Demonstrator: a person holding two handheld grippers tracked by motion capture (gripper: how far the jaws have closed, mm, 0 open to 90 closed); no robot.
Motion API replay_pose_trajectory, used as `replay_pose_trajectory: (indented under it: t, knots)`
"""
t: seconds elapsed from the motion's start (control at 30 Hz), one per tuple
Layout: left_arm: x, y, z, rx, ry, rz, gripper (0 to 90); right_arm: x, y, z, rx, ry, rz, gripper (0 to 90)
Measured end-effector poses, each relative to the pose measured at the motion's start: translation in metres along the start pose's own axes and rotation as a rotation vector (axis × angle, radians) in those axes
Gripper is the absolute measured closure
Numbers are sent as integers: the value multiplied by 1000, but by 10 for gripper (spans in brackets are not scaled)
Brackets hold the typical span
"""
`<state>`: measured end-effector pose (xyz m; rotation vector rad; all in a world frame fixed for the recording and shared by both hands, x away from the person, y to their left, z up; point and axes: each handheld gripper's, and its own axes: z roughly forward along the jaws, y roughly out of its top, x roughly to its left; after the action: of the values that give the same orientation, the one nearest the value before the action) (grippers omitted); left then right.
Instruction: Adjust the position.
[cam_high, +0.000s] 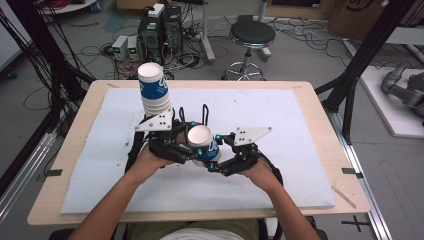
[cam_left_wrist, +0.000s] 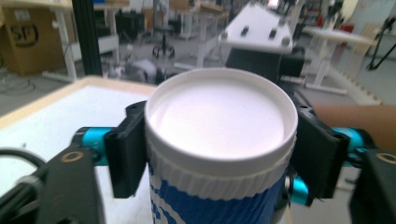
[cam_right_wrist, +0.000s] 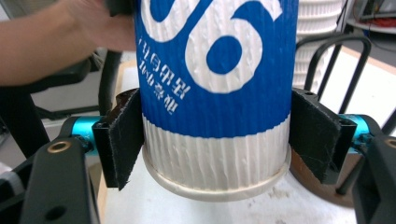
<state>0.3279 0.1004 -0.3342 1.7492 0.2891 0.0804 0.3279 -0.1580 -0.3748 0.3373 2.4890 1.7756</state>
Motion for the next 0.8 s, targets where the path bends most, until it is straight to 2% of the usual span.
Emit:
replay_pose_trajectory:
  t: [0.1,0.33,0.63,0.8]
  knots:
    - [-1,1,-1,33,23,15,168,-4,1,-6,7,-17,6,244]
    - [0,5,-7,52,10,38,169,-7,1,-14,21,-36,6,244]
    - [1,6,-11,93,-4,47,168,-5,7,-14,100,-40,-50,246]
    - [1,6,-9,106,-12,49,169,-5,10,-17,141,-37,-55,246]
